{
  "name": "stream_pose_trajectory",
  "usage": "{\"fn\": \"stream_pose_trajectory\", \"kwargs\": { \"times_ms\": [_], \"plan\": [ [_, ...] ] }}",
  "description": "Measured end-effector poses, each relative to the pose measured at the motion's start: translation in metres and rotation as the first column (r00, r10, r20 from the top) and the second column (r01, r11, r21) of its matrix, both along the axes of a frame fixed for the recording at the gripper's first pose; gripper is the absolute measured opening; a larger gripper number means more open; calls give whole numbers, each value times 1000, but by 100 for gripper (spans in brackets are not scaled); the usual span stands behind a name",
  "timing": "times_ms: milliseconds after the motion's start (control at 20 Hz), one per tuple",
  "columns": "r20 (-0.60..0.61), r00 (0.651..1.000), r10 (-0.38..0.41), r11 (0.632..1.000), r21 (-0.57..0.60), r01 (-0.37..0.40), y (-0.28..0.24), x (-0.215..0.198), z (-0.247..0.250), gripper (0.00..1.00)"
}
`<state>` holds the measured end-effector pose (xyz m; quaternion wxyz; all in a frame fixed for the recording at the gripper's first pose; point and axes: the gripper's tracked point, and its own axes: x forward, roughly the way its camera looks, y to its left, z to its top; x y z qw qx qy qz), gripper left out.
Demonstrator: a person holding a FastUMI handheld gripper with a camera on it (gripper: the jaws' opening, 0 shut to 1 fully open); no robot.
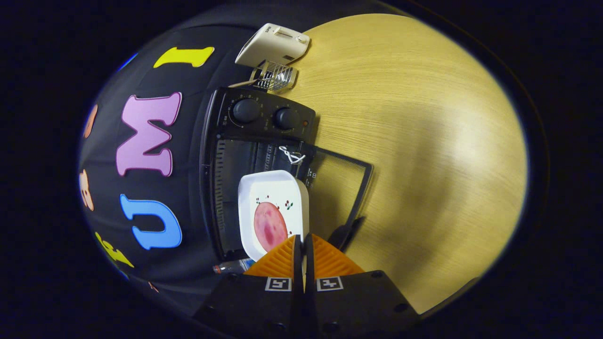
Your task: Open the toaster oven, put the food inside, and close the toaster oven door.
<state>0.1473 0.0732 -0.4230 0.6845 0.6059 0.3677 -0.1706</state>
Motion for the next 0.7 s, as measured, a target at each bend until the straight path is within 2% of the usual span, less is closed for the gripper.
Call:
{"fn": "stream_pose_trajectory", "kwargs": {
  "times_ms": [300, 450, 700],
  "plan": [
    [-6, 978, -210, 977, 24, 210, 15, 57, -16, 5],
    [-27, 969, -245, 969, 33, 246, 24, 72, -26, 5],
    [-14, 966, -259, 965, 37, 260, 32, 85, -30, 5]
  ]
}}
